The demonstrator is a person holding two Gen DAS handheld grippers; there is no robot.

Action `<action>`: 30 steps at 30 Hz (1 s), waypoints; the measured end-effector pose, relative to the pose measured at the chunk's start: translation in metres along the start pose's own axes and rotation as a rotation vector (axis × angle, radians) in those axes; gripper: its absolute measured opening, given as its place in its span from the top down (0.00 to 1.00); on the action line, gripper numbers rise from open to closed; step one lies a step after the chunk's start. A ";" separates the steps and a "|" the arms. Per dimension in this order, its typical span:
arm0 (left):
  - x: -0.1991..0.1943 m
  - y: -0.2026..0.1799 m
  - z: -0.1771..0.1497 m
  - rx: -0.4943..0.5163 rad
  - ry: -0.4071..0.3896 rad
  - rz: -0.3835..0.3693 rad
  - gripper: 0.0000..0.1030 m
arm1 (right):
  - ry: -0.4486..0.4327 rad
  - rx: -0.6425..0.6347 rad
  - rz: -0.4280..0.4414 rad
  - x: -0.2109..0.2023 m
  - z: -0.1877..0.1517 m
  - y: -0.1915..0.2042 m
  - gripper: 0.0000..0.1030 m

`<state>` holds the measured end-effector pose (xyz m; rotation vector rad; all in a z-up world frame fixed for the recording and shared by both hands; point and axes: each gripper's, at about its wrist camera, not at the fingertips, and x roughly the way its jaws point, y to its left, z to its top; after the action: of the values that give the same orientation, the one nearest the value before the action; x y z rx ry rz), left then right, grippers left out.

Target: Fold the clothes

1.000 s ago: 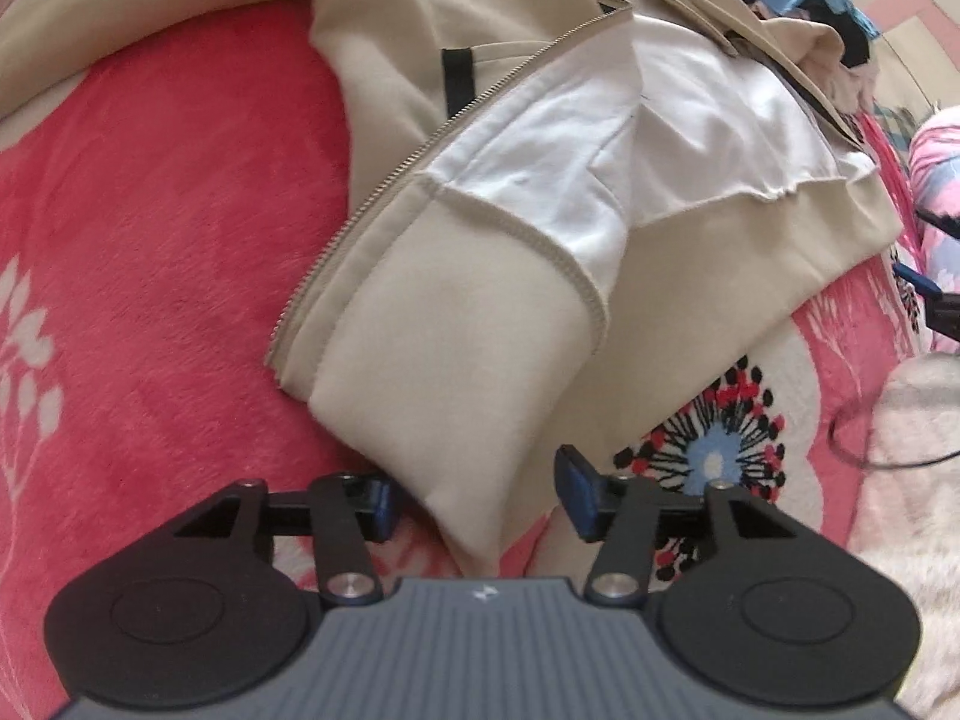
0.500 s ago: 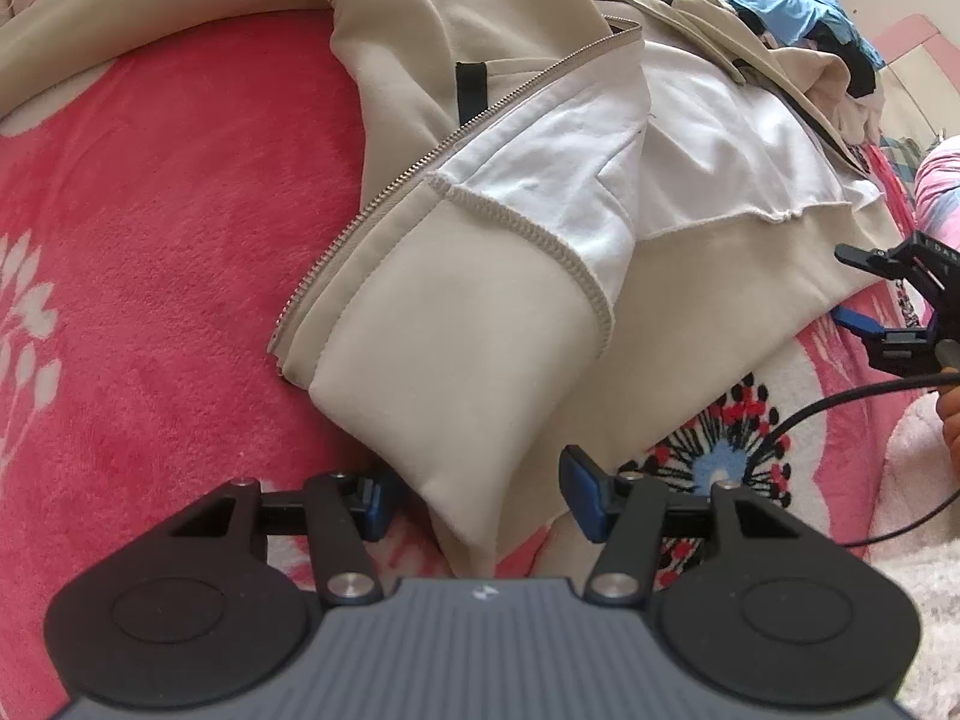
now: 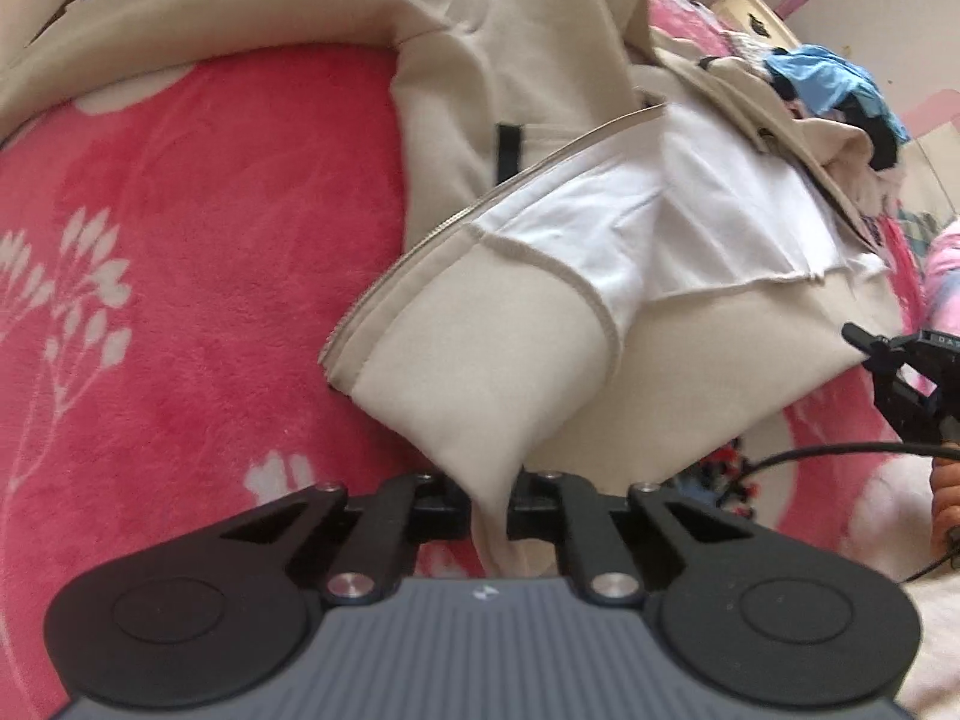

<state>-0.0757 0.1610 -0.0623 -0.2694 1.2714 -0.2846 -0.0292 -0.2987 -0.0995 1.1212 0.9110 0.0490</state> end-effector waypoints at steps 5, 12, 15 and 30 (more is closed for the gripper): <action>-0.016 -0.005 -0.003 0.037 0.042 0.013 0.92 | 0.030 -0.035 -0.013 -0.035 -0.007 0.011 0.99; 0.033 0.000 -0.014 0.094 0.165 0.085 0.89 | 0.110 -0.011 -0.178 -0.020 -0.016 -0.020 0.99; 0.031 -0.003 -0.018 0.155 0.155 0.084 0.77 | 0.146 -0.022 -0.241 -0.016 -0.019 -0.026 0.95; -0.031 0.057 -0.003 -0.051 -0.145 0.037 0.35 | 0.298 -0.370 -0.042 0.022 -0.038 0.085 0.45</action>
<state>-0.0836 0.2250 -0.0553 -0.3045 1.1399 -0.1970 -0.0059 -0.2198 -0.0510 0.7600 1.1364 0.3440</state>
